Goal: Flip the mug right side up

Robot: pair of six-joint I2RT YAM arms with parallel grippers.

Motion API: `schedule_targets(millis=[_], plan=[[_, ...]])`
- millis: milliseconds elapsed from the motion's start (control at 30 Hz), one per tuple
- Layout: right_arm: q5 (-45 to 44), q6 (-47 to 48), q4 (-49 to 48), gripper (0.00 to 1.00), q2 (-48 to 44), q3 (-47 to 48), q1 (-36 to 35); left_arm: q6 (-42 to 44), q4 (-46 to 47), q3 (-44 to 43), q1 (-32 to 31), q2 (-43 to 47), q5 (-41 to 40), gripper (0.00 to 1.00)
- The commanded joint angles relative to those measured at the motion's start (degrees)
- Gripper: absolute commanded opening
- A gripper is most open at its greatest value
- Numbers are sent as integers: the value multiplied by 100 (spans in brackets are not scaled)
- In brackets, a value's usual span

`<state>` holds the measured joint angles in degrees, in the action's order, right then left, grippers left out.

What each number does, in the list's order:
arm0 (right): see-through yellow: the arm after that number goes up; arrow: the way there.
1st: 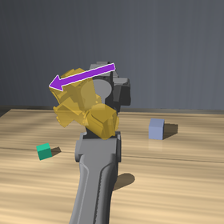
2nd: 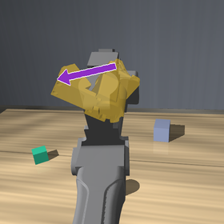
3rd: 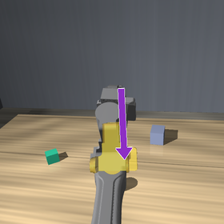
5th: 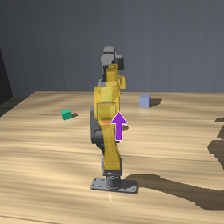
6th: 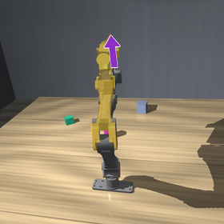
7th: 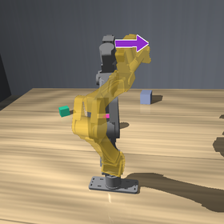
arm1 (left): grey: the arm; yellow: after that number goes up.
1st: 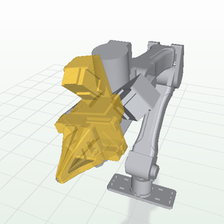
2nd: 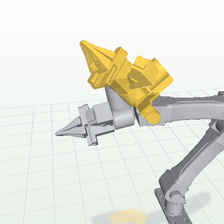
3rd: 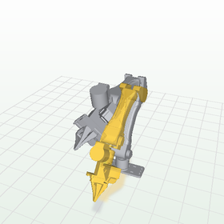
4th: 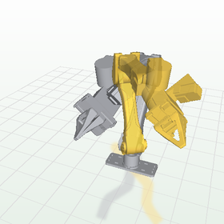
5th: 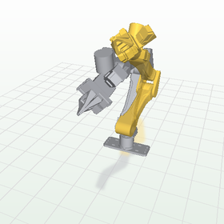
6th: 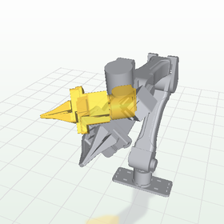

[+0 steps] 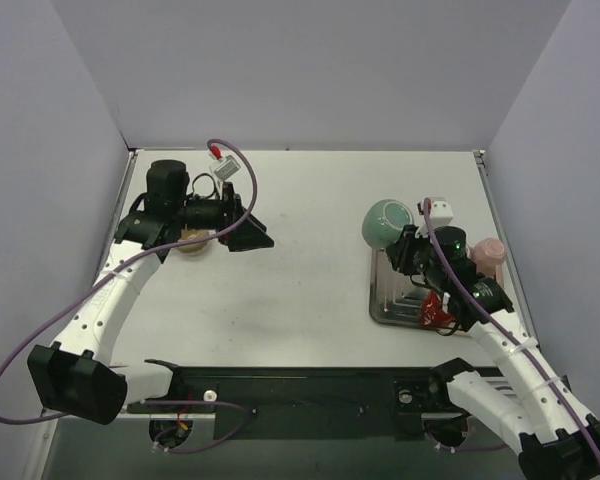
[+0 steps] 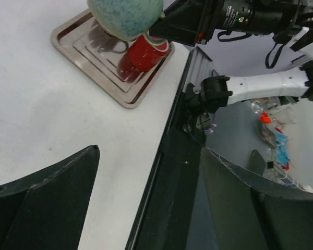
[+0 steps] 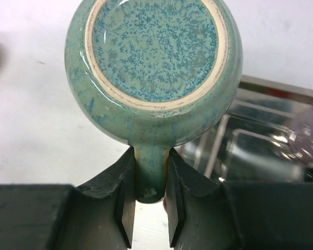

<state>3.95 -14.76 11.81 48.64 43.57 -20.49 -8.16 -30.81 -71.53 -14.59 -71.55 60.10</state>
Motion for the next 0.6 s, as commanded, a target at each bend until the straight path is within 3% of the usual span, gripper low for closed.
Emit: schedule_targets(millis=[0,100,233,400,567], plan=[[326,-1027,-2838,0,-768,108,-481,-2415,2888,349,-219,71,696,90],[160,-1292,-3299,0,-786,195,-999,-3479,3862,420,-378,36,618,91],[-148,-1117,-3457,0,-628,502,-1789,-3796,3976,323,-580,-184,372,92],[-219,-1002,-3668,0,-303,793,-2468,-4868,5504,421,-860,-245,547,92],[-140,-1081,-4125,0,-206,749,-2846,-4615,4944,341,-949,-281,318,91]])
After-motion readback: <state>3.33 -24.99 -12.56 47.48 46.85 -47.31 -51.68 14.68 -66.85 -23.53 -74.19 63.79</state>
